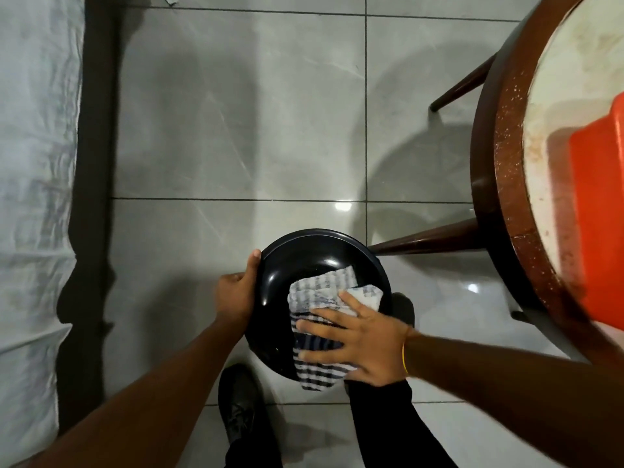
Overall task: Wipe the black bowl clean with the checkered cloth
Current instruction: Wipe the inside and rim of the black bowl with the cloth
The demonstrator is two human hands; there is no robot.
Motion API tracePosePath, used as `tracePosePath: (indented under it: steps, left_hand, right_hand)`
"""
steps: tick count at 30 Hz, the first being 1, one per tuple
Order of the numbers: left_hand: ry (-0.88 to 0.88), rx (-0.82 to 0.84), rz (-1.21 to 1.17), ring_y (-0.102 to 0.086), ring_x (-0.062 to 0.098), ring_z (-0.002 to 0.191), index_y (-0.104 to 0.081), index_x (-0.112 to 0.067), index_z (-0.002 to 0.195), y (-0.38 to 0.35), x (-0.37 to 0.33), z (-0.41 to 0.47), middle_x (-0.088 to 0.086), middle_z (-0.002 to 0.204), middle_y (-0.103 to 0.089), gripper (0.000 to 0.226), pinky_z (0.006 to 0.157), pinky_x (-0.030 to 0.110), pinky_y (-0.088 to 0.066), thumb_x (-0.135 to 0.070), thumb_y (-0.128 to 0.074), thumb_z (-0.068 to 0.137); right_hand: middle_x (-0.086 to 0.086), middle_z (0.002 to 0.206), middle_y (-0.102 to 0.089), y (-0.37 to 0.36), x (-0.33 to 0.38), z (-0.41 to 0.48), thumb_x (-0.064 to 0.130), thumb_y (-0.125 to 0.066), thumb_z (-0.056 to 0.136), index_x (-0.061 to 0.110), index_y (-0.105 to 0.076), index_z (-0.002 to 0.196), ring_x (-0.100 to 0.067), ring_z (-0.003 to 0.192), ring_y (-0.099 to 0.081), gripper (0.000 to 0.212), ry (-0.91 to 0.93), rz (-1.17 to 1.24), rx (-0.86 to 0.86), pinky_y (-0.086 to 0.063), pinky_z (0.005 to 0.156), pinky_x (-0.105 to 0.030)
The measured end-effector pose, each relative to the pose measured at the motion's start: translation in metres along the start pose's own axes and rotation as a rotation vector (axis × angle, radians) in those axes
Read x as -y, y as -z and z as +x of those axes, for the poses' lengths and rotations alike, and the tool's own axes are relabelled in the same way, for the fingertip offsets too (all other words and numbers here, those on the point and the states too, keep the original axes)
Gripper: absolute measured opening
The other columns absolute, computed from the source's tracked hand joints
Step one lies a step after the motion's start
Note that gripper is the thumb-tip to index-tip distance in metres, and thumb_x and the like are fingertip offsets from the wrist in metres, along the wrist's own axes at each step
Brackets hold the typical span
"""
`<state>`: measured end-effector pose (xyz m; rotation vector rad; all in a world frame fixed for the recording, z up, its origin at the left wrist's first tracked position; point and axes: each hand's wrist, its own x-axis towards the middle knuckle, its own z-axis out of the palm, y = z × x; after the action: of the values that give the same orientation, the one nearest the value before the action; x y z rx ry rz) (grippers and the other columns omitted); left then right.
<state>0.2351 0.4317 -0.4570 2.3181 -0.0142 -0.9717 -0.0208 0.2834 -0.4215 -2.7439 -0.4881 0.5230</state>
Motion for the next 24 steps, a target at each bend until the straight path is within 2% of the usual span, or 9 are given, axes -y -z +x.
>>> tracePosePath:
  steps: [5, 8, 10, 12, 15, 17, 19, 22, 24]
  left_hand:
    - [0.0, -0.011, 0.022, -0.043, 0.017, 0.044, -0.056, -0.011, 0.057, 0.0, 0.0, 0.0, 0.011, 0.053, -0.046, 0.081, 0.045, 0.028, -0.037, -0.084, -0.054, 0.091]
    - [0.02, -0.042, 0.015, -0.04, 0.011, 0.037, -0.051, -0.013, 0.053, -0.002, -0.001, 0.0, 0.007, 0.049, -0.043, 0.081, 0.05, 0.032, -0.036, -0.084, -0.056, 0.09]
    - [0.041, -0.065, 0.024, -0.041, 0.017, 0.043, -0.047, -0.013, 0.053, -0.002, -0.003, -0.002, 0.009, 0.051, -0.041, 0.081, 0.051, 0.034, -0.035, -0.085, -0.057, 0.088]
    - [0.072, -0.082, 0.026, -0.044, 0.023, 0.049, -0.048, -0.011, 0.055, -0.003, -0.004, -0.004, 0.013, 0.055, -0.044, 0.083, 0.05, 0.034, -0.037, -0.087, -0.057, 0.086]
    - [0.132, -0.09, 0.008, -0.048, 0.024, 0.051, -0.054, -0.008, 0.059, -0.004, -0.005, -0.009, 0.014, 0.057, -0.049, 0.085, 0.051, 0.033, -0.04, -0.09, -0.058, 0.083]
    - [0.176, -0.107, -0.007, -0.05, 0.025, 0.049, -0.056, -0.003, 0.059, -0.005, -0.004, -0.015, 0.017, 0.057, -0.052, 0.09, 0.05, 0.032, -0.041, -0.09, -0.058, 0.083]
    - [0.211, -0.148, -0.007, -0.053, 0.024, 0.049, -0.058, 0.009, 0.063, -0.005, -0.003, -0.019, 0.024, 0.059, -0.059, 0.099, 0.049, 0.03, -0.041, -0.087, -0.058, 0.085]
    - [0.231, -0.2, 0.004, -0.054, 0.022, 0.051, -0.064, 0.012, 0.068, -0.006, -0.004, -0.019, 0.025, 0.061, -0.064, 0.1, 0.048, 0.031, -0.037, -0.086, -0.058, 0.087]
    - [0.219, -0.187, 0.018, -0.052, 0.021, 0.049, -0.063, 0.011, 0.067, -0.006, -0.005, -0.018, 0.016, 0.054, -0.059, 0.1, 0.047, 0.031, -0.037, -0.086, -0.056, 0.088]
  right_hand:
    - [0.001, 0.187, -0.006, 0.018, -0.057, 0.012, 0.059, -0.055, 0.105, 0.044, -0.022, 0.173, -0.032, 0.171, -0.01, 0.077, 0.348, -0.06, 0.058, 0.021, 0.13, -0.067]
    - [0.003, 0.186, -0.01, 0.018, -0.056, 0.013, 0.06, -0.051, 0.105, 0.045, -0.025, 0.172, -0.028, 0.171, -0.011, 0.073, 0.326, -0.074, 0.025, 0.02, 0.132, -0.065]
    - [0.006, 0.186, -0.012, 0.011, -0.043, 0.014, 0.063, -0.042, 0.107, 0.046, -0.025, 0.172, -0.025, 0.172, -0.013, 0.069, 0.182, -0.057, -0.059, 0.009, 0.134, -0.066]
    - [0.007, 0.186, -0.008, -0.001, -0.019, 0.026, 0.067, -0.036, 0.108, 0.046, -0.021, 0.173, -0.023, 0.173, -0.008, 0.07, -0.155, 0.011, -0.2, -0.003, 0.134, -0.07]
    - [0.004, 0.187, -0.005, 0.002, 0.028, 0.069, 0.071, -0.032, 0.107, 0.045, -0.018, 0.174, -0.027, 0.172, 0.001, 0.073, -0.948, 0.167, -0.373, -0.011, 0.13, -0.075]
    - [-0.001, 0.187, -0.008, 0.022, 0.045, 0.106, 0.072, -0.031, 0.107, 0.04, -0.02, 0.175, -0.034, 0.172, -0.008, 0.076, -1.464, 0.33, -0.418, -0.012, 0.126, -0.075]
    - [-0.006, 0.186, -0.013, 0.047, 0.051, 0.142, 0.068, -0.045, 0.106, 0.035, -0.024, 0.175, -0.039, 0.17, -0.015, 0.079, -1.866, 0.562, -0.516, -0.019, 0.124, -0.079]
    - [-0.007, 0.186, -0.001, 0.085, 0.043, 0.177, 0.063, -0.05, 0.105, 0.032, -0.015, 0.176, -0.039, 0.171, -0.003, 0.085, -2.244, 0.996, -0.658, -0.018, 0.123, -0.081]
    - [-0.006, 0.184, 0.017, 0.102, 0.035, 0.184, 0.066, -0.05, 0.103, 0.031, 0.002, 0.176, -0.037, 0.171, 0.011, 0.096, -2.352, 1.406, -0.707, -0.014, 0.125, -0.078]
